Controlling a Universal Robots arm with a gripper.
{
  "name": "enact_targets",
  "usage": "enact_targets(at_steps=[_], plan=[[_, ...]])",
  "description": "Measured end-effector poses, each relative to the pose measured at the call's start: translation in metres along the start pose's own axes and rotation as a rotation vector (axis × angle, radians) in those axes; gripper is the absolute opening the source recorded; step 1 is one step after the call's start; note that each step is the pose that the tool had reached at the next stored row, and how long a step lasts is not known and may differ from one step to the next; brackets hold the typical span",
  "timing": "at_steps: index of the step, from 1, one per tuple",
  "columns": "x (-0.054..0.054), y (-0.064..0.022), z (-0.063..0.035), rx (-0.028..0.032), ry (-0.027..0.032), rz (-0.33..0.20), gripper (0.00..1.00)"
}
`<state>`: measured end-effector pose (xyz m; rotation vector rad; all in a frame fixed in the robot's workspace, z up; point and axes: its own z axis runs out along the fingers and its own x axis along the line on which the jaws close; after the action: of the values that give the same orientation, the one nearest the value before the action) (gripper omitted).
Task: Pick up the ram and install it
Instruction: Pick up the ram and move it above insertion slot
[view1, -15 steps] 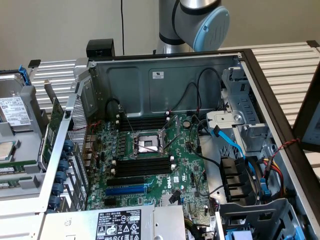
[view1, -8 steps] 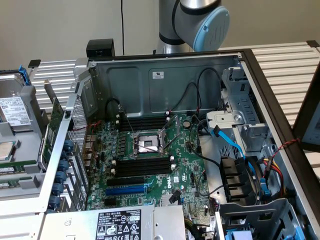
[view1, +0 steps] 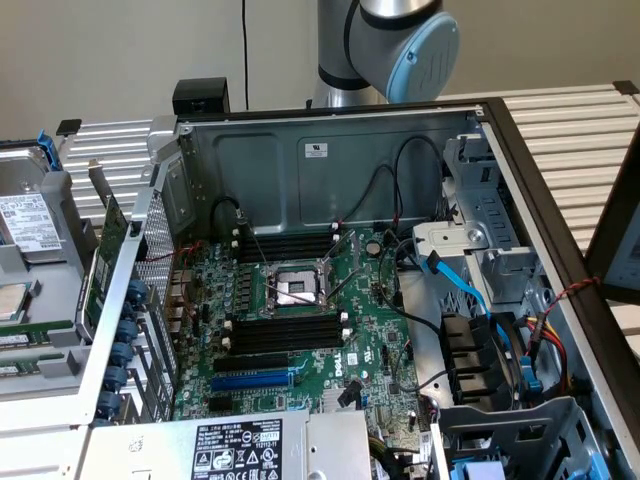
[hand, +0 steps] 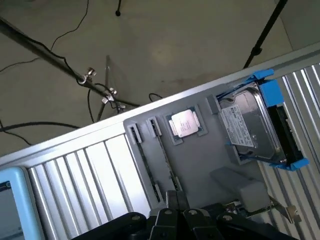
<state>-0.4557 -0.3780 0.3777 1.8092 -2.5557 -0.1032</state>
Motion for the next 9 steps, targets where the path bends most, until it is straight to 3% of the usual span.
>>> enact_targets(at_steps=[9], plan=[[0.0000, 0.0000, 0.0011, -0.0052, 0.0097, -0.164, 0.11]])
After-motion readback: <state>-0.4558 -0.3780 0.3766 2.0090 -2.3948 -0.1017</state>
